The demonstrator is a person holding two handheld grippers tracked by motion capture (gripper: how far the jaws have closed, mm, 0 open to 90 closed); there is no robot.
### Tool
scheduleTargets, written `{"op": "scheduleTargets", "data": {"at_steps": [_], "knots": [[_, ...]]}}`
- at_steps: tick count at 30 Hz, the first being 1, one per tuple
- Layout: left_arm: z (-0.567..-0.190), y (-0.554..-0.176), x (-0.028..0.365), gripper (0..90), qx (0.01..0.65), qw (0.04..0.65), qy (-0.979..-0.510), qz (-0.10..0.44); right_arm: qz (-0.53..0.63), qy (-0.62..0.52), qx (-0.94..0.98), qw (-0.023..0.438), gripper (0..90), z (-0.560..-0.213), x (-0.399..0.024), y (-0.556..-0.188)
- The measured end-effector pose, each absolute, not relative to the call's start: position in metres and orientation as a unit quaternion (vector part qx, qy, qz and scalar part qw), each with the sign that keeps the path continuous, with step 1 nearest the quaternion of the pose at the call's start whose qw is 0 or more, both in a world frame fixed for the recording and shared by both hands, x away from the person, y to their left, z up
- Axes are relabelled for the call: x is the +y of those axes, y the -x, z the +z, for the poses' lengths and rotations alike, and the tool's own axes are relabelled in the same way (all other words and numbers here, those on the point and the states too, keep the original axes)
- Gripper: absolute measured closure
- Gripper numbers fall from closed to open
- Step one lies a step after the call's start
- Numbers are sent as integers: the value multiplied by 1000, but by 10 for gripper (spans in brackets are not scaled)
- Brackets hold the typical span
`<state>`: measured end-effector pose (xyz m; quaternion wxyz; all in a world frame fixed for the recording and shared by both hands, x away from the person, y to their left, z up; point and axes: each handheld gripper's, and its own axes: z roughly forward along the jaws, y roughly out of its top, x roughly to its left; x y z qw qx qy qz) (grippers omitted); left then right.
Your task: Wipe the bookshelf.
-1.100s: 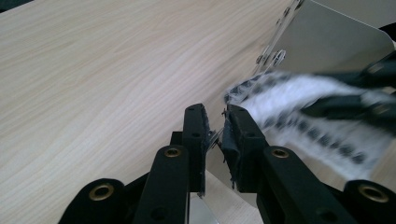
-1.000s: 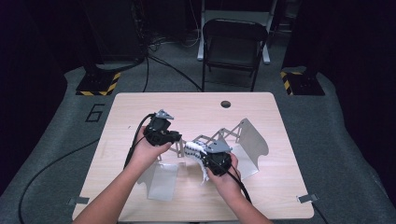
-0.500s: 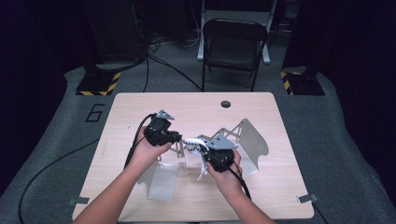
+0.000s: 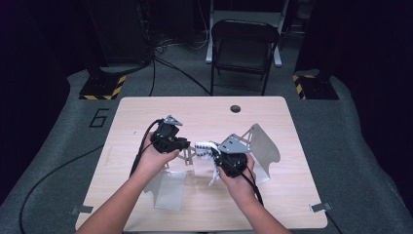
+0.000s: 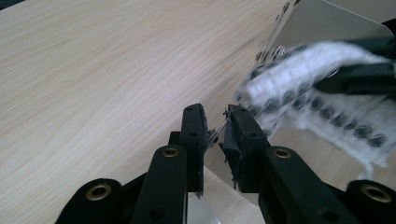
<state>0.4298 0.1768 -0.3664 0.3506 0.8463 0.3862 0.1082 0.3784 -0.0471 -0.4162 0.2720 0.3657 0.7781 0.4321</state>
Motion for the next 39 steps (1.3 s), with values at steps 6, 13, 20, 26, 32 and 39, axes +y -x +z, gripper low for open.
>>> {"op": "scheduleTargets", "data": {"at_steps": [6, 13, 20, 26, 32, 39], "knots": [[-363, -430, 179, 754, 386, 356, -844, 108, 390, -372, 807, 241, 804, -455, -43, -382], [-341, -427, 195, 683, 393, 394, -822, 120, 442, -358, 784, 250, 803, -417, -44, -374], [-330, -420, 223, 621, 399, 409, -807, 146, 469, -348, 777, 235, 802, -409, -40, -367], [-347, -418, 251, 611, 419, 409, -801, 125, 442, -363, 795, 200, 802, -443, -35, -370], [-362, -412, 263, 628, 437, 429, -785, 92, 456, -355, 796, 180, 802, -437, -35, -367], [-370, -404, 269, 645, 435, 444, -779, 83, 514, -327, 776, 163, 802, -407, -34, -356]]}}
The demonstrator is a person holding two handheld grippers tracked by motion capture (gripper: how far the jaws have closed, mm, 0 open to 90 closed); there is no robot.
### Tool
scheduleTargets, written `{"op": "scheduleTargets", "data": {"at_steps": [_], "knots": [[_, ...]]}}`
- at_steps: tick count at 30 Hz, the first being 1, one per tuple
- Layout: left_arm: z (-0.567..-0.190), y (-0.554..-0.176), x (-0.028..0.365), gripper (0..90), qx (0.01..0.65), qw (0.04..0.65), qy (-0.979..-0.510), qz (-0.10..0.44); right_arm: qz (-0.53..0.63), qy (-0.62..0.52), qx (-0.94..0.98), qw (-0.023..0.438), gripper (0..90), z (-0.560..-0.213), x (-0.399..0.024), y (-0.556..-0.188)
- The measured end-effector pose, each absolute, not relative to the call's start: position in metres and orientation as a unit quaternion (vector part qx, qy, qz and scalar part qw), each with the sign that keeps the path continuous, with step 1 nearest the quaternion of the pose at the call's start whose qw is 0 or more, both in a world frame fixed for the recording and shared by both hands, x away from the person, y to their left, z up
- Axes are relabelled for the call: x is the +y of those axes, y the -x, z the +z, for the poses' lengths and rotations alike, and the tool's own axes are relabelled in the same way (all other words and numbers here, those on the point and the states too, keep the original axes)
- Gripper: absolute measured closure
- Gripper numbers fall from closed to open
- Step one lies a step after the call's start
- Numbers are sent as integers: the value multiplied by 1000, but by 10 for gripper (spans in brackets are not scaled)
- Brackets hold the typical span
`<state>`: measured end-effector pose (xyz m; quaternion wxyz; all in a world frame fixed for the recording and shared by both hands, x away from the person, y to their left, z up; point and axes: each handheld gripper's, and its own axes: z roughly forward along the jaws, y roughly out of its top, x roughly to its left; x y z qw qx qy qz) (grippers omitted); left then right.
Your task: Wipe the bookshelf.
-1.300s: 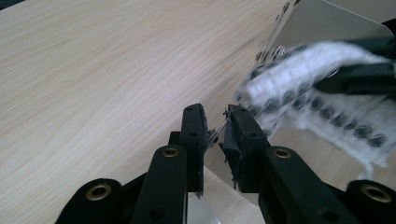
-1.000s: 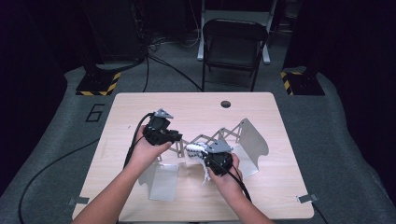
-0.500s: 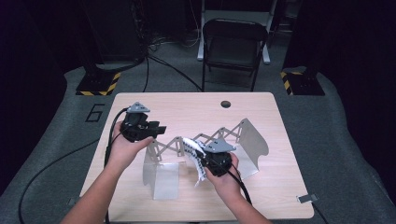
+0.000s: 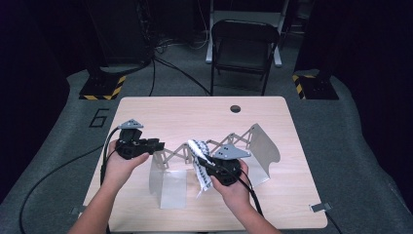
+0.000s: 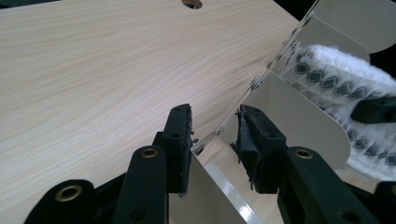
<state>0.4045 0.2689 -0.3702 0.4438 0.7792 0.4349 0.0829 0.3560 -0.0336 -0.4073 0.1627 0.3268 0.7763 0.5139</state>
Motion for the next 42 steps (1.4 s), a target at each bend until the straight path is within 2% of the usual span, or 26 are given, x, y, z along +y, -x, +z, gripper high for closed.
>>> {"op": "scheduleTargets", "data": {"at_steps": [6, 11, 17, 20, 24, 35, 38, 42], "knots": [[-378, -399, 271, 642, 437, 460, -768, 85, 476, -332, 806, 118, 802, -449, -26, -358], [-382, -397, 274, 639, 436, 477, -759, 85, 436, -329, 832, 102, 802, -477, -25, -357], [-384, -395, 274, 626, 437, 485, -753, 84, 476, -334, 807, 109, 797, -457, -34, -358], [-384, -392, 273, 617, 436, 485, -753, 89, 468, -335, 811, 107, 796, -462, -34, -360], [-387, -390, 275, 615, 436, 500, -744, 84, 469, -346, 808, 83, 796, -471, -34, -360], [-390, -390, 276, 640, 435, 501, -743, 87, 555, -349, 755, 16, 794, -424, -48, -376], [-391, -390, 275, 640, 437, 501, -742, 87, 541, -344, 767, 14, 795, -427, -44, -376], [-393, -391, 273, 640, 436, 494, -746, 93, 504, -344, 792, 6, 795, -449, -37, -374]]}}
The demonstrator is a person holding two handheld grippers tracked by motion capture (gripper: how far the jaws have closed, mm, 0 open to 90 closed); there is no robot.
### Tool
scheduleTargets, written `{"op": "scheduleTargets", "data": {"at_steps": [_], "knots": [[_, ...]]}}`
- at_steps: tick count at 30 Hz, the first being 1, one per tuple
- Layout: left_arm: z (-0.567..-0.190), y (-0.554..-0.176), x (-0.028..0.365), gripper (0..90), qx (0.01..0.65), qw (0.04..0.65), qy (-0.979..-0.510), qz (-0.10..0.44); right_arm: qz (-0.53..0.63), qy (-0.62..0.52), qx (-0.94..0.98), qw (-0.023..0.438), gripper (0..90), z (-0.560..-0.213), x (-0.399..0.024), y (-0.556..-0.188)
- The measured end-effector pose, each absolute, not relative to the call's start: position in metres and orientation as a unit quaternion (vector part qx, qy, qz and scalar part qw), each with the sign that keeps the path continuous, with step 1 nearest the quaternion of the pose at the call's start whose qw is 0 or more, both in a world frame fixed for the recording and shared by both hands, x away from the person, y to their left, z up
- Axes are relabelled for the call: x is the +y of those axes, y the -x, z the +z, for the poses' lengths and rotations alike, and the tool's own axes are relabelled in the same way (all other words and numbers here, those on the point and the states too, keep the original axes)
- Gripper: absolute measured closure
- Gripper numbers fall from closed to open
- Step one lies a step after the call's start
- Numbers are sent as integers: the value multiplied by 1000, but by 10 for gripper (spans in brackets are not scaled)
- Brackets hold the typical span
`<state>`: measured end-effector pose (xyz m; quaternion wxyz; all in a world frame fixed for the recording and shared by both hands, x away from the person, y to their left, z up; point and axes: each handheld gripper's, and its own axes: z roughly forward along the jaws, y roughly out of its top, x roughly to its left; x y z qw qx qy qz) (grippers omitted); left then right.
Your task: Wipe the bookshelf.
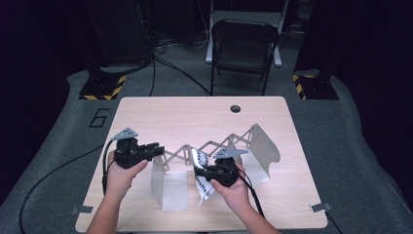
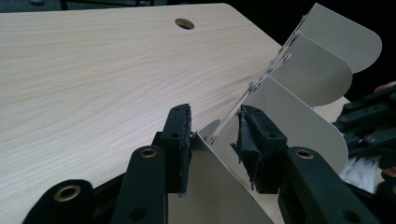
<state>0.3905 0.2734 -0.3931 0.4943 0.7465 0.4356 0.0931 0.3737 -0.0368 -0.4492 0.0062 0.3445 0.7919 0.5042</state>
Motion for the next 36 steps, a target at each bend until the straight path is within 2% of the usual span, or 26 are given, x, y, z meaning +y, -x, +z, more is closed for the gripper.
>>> {"op": "scheduleTargets", "data": {"at_steps": [3, 11, 19, 22, 28, 31, 36], "knots": [[-393, -390, 273, 640, 435, 490, -749, 96, 495, -352, 795, 1, 795, -455, -36, -374], [-394, -390, 273, 660, 438, 491, -747, 99, 554, -330, 764, 33, 796, -413, -44, -373], [-395, -389, 272, 659, 442, 494, -743, 96, 485, -343, 804, 10, 796, -460, -35, -373], [-395, -389, 272, 659, 442, 494, -743, 95, 483, -345, 805, 10, 796, -458, -37, -374], [-394, -390, 272, 660, 437, 490, -747, 100, 539, -325, 776, 41, 797, -417, -45, -373], [-394, -389, 272, 661, 440, 491, -745, 98, 521, -321, 789, 44, 797, -424, -43, -374], [-395, -389, 272, 662, 440, 493, -744, 102, 476, -332, 814, 32, 796, -457, -35, -373]]}}
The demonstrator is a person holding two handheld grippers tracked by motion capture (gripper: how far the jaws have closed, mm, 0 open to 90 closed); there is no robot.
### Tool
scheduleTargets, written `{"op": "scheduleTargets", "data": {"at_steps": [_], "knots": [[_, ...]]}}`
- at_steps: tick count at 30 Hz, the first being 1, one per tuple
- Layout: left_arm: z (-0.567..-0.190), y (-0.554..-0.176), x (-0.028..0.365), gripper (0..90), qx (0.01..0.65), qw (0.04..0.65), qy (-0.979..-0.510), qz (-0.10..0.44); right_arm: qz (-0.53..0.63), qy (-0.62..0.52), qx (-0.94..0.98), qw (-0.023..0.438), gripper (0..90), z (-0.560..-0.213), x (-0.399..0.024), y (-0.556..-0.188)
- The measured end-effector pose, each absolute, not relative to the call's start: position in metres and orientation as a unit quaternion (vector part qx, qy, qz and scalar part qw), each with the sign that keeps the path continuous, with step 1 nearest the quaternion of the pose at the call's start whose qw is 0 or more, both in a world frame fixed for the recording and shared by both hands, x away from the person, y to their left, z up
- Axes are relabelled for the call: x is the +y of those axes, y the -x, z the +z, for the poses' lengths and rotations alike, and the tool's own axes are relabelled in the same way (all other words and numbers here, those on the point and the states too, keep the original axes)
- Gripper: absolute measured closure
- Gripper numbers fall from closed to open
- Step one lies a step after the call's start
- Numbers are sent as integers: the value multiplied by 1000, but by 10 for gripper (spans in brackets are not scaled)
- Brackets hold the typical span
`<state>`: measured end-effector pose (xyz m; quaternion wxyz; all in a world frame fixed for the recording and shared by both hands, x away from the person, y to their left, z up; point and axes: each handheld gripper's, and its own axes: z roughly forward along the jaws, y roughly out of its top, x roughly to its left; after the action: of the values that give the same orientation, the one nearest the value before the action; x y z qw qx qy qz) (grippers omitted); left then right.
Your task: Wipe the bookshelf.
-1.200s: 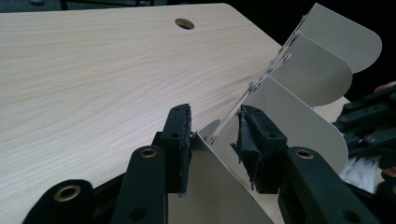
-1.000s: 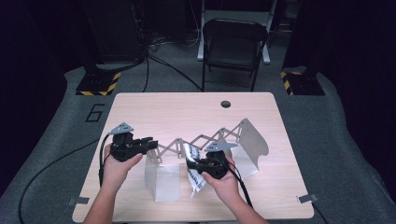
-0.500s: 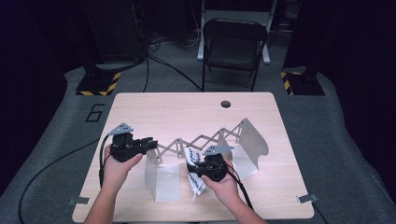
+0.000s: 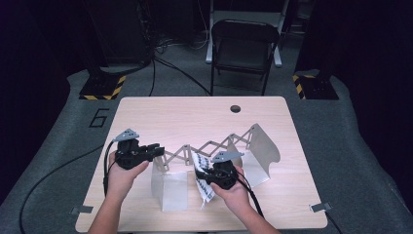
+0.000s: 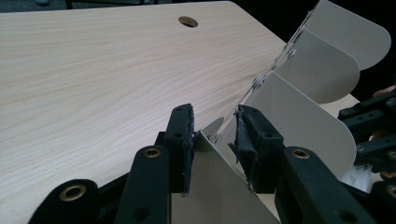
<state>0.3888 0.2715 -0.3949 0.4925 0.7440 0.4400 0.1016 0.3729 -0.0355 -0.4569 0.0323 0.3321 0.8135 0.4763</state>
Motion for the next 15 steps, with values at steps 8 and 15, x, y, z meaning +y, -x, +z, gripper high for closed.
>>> {"op": "scheduleTargets", "data": {"at_steps": [8, 15], "knots": [[-395, -389, 271, 665, 440, 491, -745, 101, 527, -314, 788, 55, 796, -414, -42, -372], [-395, -388, 271, 665, 438, 489, -748, 99, 486, -333, 807, 38, 797, -446, -37, -373]]}}
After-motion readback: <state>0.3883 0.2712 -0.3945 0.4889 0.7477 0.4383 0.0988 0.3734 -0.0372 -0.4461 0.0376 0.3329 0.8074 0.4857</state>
